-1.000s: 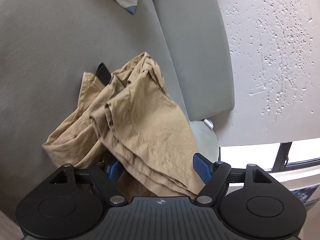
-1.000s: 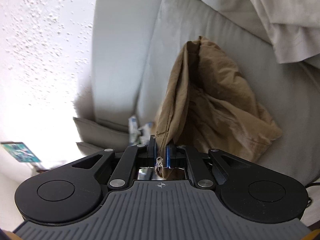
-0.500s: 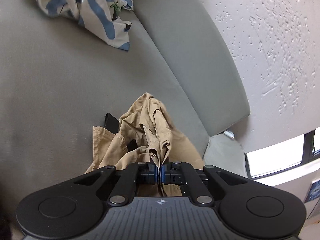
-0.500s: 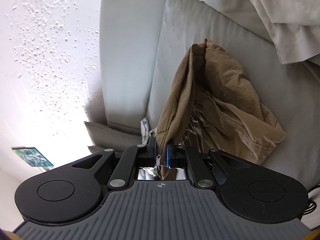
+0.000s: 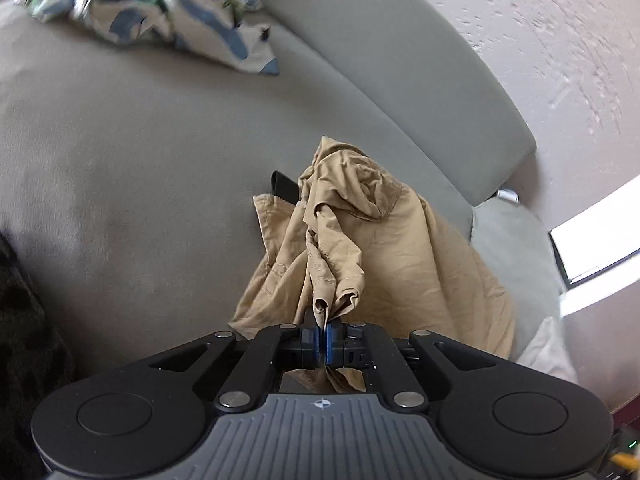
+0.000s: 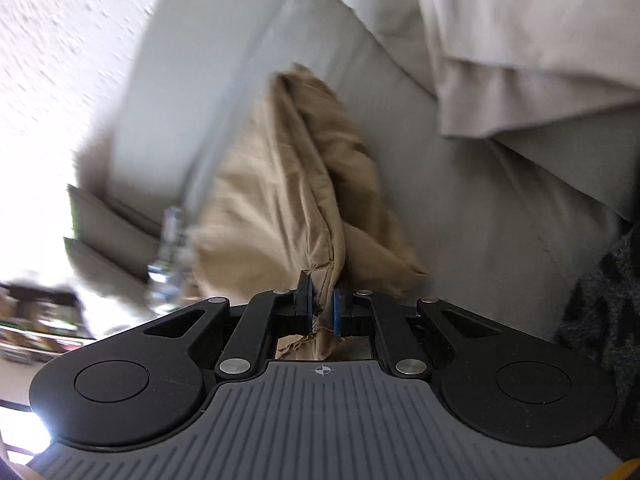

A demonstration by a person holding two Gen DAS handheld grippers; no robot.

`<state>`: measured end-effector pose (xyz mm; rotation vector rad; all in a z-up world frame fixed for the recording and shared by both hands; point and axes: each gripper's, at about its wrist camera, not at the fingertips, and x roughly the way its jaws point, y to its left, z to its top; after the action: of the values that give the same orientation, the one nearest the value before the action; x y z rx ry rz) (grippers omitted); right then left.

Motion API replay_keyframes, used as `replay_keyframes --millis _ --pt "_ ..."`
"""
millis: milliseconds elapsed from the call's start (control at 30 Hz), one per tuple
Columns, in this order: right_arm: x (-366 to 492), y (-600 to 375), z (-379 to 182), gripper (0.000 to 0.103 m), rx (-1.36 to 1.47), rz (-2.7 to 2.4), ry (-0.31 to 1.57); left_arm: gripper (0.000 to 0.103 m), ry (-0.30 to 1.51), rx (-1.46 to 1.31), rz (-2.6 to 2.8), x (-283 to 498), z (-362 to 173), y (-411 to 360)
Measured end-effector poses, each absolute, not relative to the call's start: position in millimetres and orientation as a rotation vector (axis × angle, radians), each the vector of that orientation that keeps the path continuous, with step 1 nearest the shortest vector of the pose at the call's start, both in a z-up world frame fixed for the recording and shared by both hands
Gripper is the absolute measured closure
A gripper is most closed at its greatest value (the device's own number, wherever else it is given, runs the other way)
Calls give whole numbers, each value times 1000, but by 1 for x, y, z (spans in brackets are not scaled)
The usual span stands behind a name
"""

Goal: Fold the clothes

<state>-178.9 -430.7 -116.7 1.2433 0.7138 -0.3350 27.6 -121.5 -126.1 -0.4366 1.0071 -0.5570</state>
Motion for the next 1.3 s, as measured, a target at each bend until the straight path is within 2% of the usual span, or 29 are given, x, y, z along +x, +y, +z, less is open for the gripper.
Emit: replay_keyframes --millis 67,167,200,300,400,433,500,600,667,733,800,900,1000,1133,1200,1267,1300 --pt "-182 -429 -111 93 1218 -342 712 100 986 -420 -564 26 -124 -122" --pt "-189 -427 -95 73 1166 -363 698 100 998 -509 -563 28 -129 -111" --pt "-194 -424 -79 69 1099 -404 687 100 1003 -547 -562 28 -132 -109" --pt "-203 -403 -33 68 833 -469 609 100 1008 -637 -556 26 -138 -103" --pt "-193 -380 -6 69 623 -414 601 100 1008 -677 -547 24 -141 -103" --pt "-182 -371 -8 79 575 -370 624 100 1008 -685 -546 25 -141 -102" --pt "-159 -349 -18 87 442 -334 663 98 1011 -693 -547 26 -141 -101" --pt "-127 -312 -51 86 122 -380 752 94 1020 -711 -531 25 -136 -93" --pt "-112 -307 -81 85 45 -382 881 93 1022 -740 -484 19 -125 -82" --pt "-119 -310 -83 84 52 -368 860 93 930 -707 -426 6 -106 -70" --pt "-126 -315 -82 84 88 -356 839 99 784 -628 -356 -4 -83 -64" --pt "-129 -328 -82 84 173 -347 833 99 657 -562 -404 3 -58 -76" --pt "-131 -328 -82 84 177 -345 829 95 682 -455 -596 22 -51 -118" --pt "-130 -328 -85 83 178 -343 828 91 733 -202 -596 39 -81 -174" --pt "-124 -325 -88 83 188 -338 827 89 897 -63 -463 46 -113 -179" --pt "-126 -327 -88 83 192 -330 826 82 930 -75 -370 41 -121 -162" --pt "-125 -327 -88 83 195 -329 826 100 940 -62 -325 37 -115 -154"
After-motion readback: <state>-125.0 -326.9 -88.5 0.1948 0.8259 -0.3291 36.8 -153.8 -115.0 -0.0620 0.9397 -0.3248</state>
